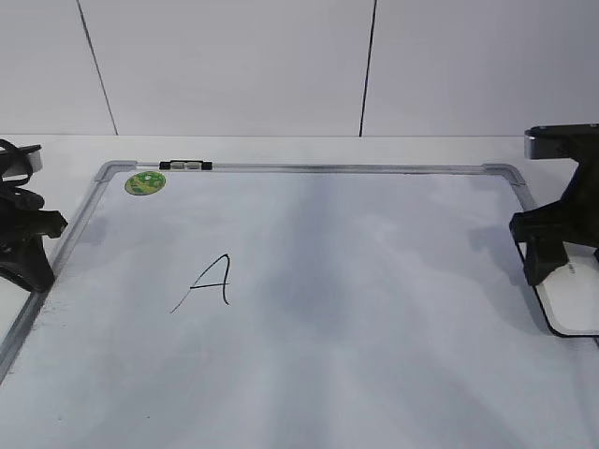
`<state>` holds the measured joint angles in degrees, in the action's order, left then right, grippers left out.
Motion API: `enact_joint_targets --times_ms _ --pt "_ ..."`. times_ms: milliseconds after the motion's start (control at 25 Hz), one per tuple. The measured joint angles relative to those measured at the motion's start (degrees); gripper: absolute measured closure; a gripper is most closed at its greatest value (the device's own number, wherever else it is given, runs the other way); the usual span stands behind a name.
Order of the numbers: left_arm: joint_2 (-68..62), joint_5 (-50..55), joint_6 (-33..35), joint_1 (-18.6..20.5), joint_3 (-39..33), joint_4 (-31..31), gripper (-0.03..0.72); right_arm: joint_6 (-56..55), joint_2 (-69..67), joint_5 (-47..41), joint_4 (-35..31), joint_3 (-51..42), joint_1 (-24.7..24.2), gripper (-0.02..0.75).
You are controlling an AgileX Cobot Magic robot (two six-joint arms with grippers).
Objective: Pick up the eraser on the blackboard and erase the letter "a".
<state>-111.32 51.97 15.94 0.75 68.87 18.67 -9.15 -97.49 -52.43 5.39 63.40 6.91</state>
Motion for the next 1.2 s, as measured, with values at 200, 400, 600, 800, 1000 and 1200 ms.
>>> enact_joint_targets --times_ms 200,400,600,800,1000,1200 --pt "0.0 0.0 0.0 0.0 0.0 0.0 0.636 0.0 -1.1 1.0 0.0 0.0 0.0 0.143" --pt "0.0 0.0 0.0 0.0 0.0 0.0 0.636 0.0 -1.2 1.5 0.3 0.0 0.0 0.105" --pt "0.0 0.0 0.0 0.0 0.0 0.0 0.636 0.0 -1.2 1.6 0.6 0.0 0.0 0.079" --pt "0.0 0.0 0.0 0.0 0.0 0.0 0.636 0.0 -1.2 0.9 0.6 0.4 0.0 0.062" --pt "0.0 0.0 0.0 0.0 0.0 0.0 0.623 0.0 -0.7 -1.7 0.6 2.6 0.0 0.065" --pt "-0.2 1.0 0.2 -0.2 1.9 -0.2 0.531 0.1 0.9 -3.6 0.6 2.8 0.0 0.069"
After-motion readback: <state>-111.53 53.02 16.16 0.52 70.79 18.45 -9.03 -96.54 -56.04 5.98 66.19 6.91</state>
